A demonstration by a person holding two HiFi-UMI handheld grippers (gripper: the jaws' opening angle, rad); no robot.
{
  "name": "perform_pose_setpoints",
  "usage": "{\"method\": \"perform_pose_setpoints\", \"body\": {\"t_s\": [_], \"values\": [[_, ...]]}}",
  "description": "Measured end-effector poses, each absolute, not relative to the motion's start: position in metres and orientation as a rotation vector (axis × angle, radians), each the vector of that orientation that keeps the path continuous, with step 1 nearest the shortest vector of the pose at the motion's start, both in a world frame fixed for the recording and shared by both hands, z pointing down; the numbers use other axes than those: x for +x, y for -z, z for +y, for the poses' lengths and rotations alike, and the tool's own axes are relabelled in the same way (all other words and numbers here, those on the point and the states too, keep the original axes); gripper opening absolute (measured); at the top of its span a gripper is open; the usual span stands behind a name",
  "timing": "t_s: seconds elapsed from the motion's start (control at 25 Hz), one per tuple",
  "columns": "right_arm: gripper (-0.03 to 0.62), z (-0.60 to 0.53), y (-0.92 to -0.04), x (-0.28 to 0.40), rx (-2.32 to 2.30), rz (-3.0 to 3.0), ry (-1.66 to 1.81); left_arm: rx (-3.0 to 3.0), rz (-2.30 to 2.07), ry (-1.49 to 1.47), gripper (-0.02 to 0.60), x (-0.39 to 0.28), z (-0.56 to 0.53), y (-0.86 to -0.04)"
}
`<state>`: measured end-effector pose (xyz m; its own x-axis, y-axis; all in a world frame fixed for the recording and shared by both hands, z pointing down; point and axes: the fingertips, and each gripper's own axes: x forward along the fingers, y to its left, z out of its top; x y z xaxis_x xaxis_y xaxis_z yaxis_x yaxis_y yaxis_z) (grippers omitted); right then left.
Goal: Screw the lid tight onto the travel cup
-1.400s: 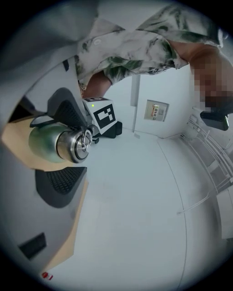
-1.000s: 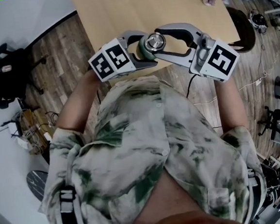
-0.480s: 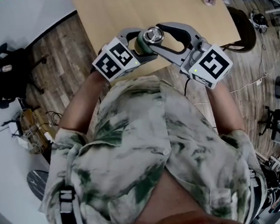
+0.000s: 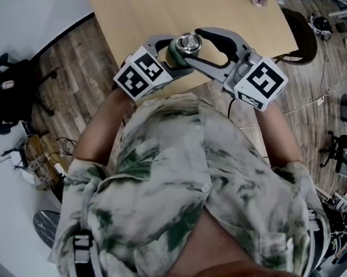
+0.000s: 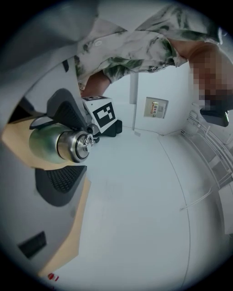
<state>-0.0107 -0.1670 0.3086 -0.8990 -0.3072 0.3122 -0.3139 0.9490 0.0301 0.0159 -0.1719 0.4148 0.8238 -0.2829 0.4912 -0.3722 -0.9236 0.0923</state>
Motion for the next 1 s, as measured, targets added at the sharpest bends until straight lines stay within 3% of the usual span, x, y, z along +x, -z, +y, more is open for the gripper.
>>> {"method": "perform_pose_setpoints", "body": {"t_s": [0.4,1.0], "values": [[0.253,-0.146,-0.300,-0.011,0.122,-2.797,0.031,2.920,-0.263,-0.684,0.376,0.027,-0.148,-0.404],[0.245,-0.164,-0.312,-0.012,0.422,-2.776,0.011,2.846,-0.515,-0.735,0.376,0.021,-0.170,-0.416]]}}
